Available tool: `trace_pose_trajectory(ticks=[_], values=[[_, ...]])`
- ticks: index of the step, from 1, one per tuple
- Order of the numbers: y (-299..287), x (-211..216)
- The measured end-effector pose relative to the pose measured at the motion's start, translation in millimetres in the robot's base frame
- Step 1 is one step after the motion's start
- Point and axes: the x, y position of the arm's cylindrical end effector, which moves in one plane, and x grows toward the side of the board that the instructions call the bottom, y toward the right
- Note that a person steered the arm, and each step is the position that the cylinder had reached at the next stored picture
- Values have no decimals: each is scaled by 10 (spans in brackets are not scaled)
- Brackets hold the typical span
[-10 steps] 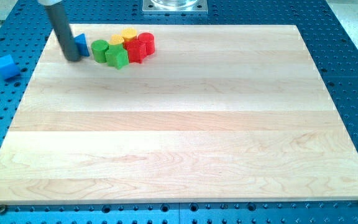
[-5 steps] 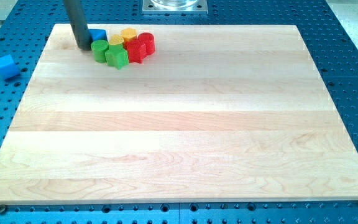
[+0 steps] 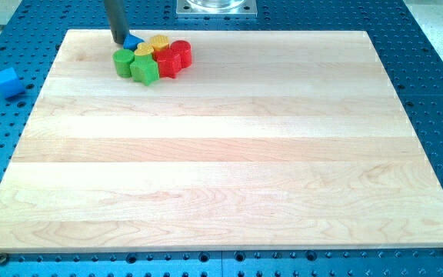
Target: Move the triangle into the group of blocks
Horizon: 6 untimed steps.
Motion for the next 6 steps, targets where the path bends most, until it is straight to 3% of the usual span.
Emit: trace_pose_trajectory(ticks=[3,6], values=[[128,308],[127,297]])
